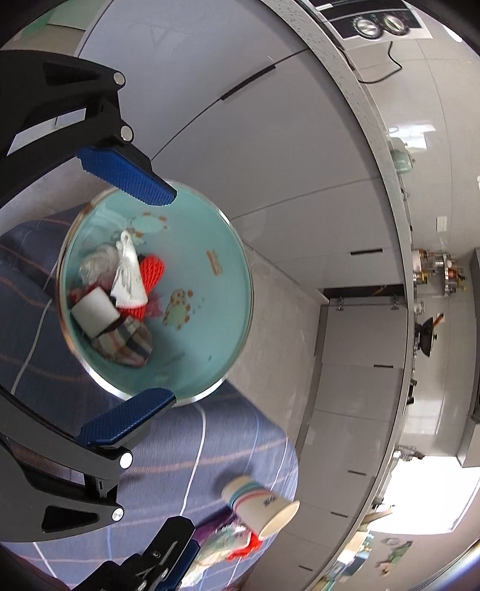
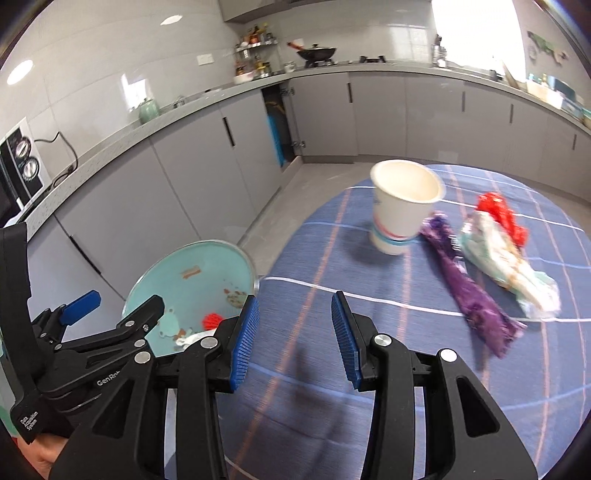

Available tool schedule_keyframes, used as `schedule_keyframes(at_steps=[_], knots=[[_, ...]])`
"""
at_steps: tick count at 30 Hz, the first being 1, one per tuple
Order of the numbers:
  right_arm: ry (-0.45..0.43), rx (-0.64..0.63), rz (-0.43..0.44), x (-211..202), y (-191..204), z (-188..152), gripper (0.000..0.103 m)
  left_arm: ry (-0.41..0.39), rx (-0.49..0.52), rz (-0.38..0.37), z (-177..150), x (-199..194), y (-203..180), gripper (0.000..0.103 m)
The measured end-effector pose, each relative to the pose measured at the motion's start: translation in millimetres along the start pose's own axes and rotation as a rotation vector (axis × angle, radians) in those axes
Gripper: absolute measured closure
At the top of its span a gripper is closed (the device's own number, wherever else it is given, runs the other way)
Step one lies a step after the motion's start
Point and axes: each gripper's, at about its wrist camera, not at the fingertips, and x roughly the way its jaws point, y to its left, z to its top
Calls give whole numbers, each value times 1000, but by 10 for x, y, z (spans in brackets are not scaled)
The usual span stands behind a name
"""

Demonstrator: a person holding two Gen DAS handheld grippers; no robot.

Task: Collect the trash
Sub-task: 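Move both open tools back toward the remaining items on the table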

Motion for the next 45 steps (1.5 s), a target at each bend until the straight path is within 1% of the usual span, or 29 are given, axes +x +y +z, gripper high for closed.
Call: schedule_keyframes(at_steps=[8,11,17,20,24,29,33,41,45], knots=[[-27,79,-52,-278,-494,-110,61,-6,61,-68,-39,-174,-447,6],[-38,105,-70,-384,-677,-160,61,-4,83,-106,-56,-235,-637,6],[-47,141,-105,-542,-965,-250,61,3,121,-134,-96,-301,-924,6],[-44,160,-118,-589,-1109,-310,61,21,141,-159,-145,-313,-1089,6],[-37,186,-144,-651,-1302,-403,61,17,175,-149,-225,-322,-1277,6],[-33,212,-178,-703,-1556,-457,62,39,200,-175,-271,-294,-1446,6],[-37,226,-196,-736,-1709,-456,62,47,223,-177,-278,-266,-1566,6],[-16,192,-222,-658,-1868,-364,62,69,225,-185,-176,-126,-1775,6],[-7,174,-227,-631,-1987,-287,62,62,213,-205,-70,-55,-1979,6]])
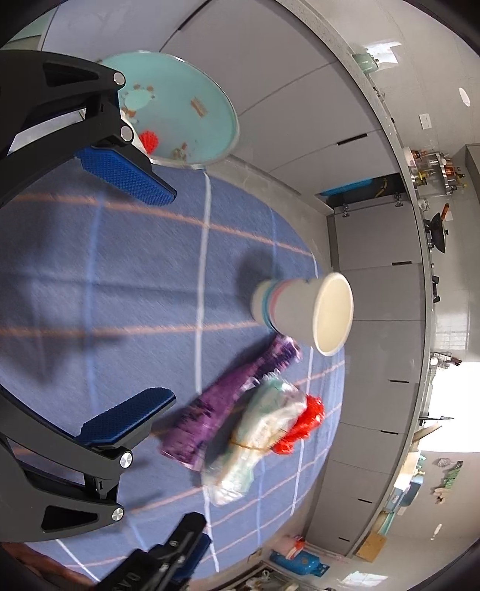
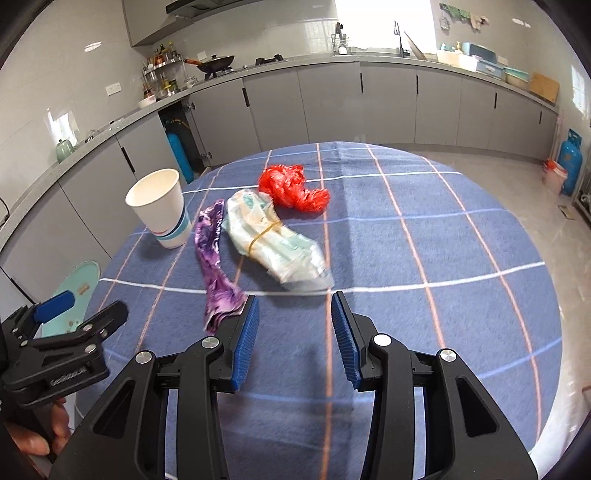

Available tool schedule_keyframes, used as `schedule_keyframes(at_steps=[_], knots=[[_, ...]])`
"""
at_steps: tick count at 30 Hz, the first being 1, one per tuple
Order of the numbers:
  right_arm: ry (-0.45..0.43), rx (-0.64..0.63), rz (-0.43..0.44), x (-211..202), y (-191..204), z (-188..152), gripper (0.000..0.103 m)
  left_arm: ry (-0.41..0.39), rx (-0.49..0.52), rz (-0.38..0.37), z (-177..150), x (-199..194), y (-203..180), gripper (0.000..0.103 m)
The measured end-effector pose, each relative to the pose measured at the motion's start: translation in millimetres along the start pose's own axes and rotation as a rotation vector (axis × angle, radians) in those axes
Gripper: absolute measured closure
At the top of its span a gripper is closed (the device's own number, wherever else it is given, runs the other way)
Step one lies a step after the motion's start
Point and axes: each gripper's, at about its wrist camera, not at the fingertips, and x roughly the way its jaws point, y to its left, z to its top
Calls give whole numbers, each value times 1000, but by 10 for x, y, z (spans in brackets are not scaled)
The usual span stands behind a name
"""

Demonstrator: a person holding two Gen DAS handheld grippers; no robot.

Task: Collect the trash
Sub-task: 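Move both open tools back toward the remaining items on the table, then grasp the purple wrapper with the left tool while the right tool grasps the banded plastic bag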

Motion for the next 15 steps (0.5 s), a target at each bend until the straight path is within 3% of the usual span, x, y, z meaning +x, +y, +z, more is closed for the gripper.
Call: schedule_keyframes(at_steps=[6,15], knots=[[-2,6,-6,9,-177,93,62,41,-28,-38,183,235,-292,7],[-3,55,-18,23,-491,109,62,93,-44,-42,280,647,-680,19]])
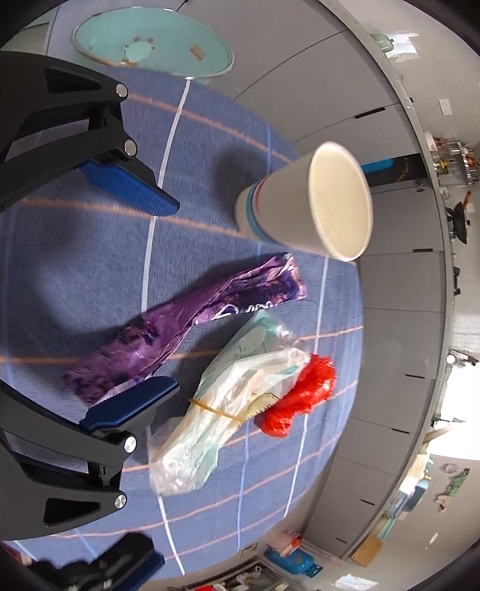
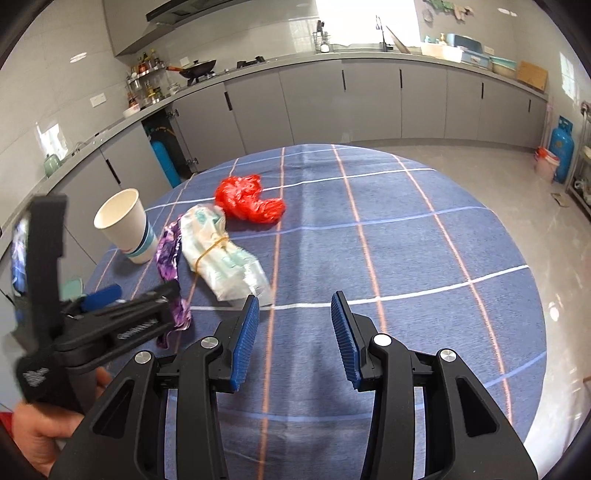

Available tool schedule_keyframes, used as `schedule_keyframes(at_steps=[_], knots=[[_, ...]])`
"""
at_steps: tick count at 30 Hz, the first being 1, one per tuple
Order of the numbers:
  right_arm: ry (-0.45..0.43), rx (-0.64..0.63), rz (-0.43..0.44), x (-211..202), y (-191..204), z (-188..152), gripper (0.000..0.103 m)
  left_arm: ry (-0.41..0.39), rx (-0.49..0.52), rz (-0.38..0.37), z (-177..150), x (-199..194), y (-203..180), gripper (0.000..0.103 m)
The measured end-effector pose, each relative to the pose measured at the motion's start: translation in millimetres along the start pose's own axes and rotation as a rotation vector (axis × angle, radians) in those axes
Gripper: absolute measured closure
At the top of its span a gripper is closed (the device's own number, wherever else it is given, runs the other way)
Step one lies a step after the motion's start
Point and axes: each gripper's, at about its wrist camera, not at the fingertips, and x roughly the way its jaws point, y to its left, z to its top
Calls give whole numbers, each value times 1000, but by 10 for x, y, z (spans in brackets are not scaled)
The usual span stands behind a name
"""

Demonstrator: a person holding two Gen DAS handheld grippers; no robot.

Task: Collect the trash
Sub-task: 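Grasp the purple wrapper with the left tool while the right tool grasps the banded plastic bag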

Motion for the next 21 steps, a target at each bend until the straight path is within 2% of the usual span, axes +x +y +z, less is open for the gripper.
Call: schedule_keyframes(at_steps=[3,4,5,6,8,11,15,18,21], knots=[[-3,-7,14,19,-23,51,62,45,6,-23,-41,120,-37,32],[-2,-10,21,32,-17,71,62,37,13,-14,-58,120,-47,38],[-1,-15,30,53,-5,97,62,27,25,-13,-69,107,-60,49],[0,-18,41,75,7,124,62,26,34,-15,-77,95,-51,51],[5,-25,81,149,52,196,62,22,33,-40,-90,69,-5,67],[14,-48,113,288,157,285,57,28,27,-79,-133,20,111,70],[57,-65,154,519,296,378,53,13,56,-78,-211,-86,225,72],[74,-106,151,670,421,415,42,6,80,-87,-293,-184,294,72],[112,-136,140,826,505,385,43,-4,101,-89,-370,-276,355,72]])
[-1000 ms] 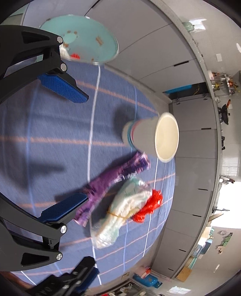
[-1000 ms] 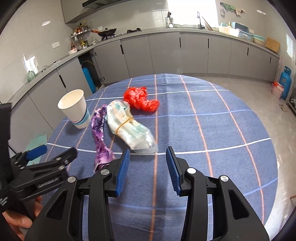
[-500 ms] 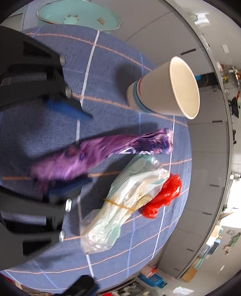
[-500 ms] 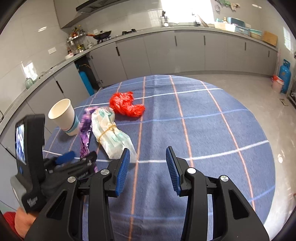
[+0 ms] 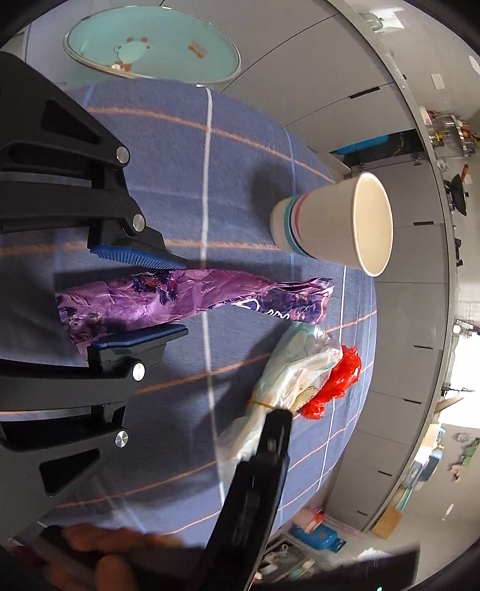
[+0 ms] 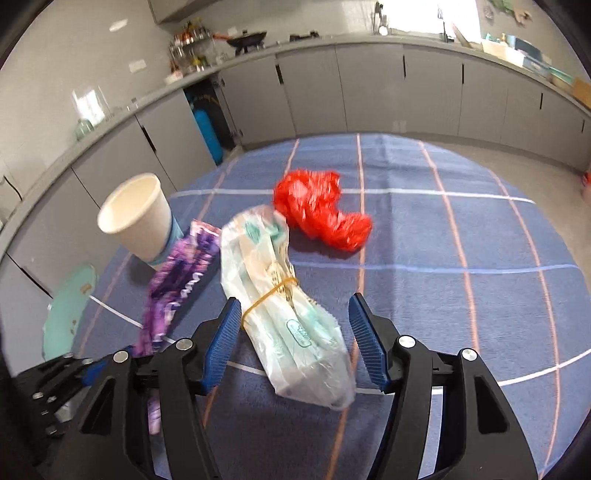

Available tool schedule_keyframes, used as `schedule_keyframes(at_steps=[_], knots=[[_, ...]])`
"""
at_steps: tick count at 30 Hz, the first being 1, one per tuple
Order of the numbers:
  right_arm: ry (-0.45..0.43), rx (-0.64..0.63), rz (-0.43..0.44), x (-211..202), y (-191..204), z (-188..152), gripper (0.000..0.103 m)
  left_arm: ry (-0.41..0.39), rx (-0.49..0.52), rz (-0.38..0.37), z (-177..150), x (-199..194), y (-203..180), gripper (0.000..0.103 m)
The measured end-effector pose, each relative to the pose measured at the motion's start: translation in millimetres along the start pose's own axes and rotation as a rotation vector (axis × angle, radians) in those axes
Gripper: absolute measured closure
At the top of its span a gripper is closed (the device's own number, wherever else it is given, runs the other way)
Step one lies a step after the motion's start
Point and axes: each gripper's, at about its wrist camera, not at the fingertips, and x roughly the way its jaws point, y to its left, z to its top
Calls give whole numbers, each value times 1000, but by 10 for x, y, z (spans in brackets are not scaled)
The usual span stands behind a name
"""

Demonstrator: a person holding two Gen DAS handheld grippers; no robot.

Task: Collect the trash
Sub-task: 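Grasp the purple wrapper with the left tool while the right tool grasps the banded plastic bag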

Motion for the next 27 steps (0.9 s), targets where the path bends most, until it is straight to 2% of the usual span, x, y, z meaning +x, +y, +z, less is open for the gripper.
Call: schedule_keyframes(at_steps=[2,6,12,15,19,24,27], knots=[[23,0,-2,66,23,-34,48,-1,6,2,-25,-18,8,72],[33,-10,2,51,89,-119,67,8,3,-2,-48,-54,68,72],[22,-16,-10,-128,176,-245,81,-21,17,-9,-18,-146,84,72],[-7,11,0,-306,212,-330,81,-36,23,-13,-35,-227,99,75],[-48,48,23,-555,234,-456,82,-51,27,-28,-79,-303,98,84],[-83,108,34,-794,231,-582,82,-70,16,-38,-166,-420,202,85],[-89,139,44,-884,230,-655,82,-74,-1,-53,-260,-463,291,89]])
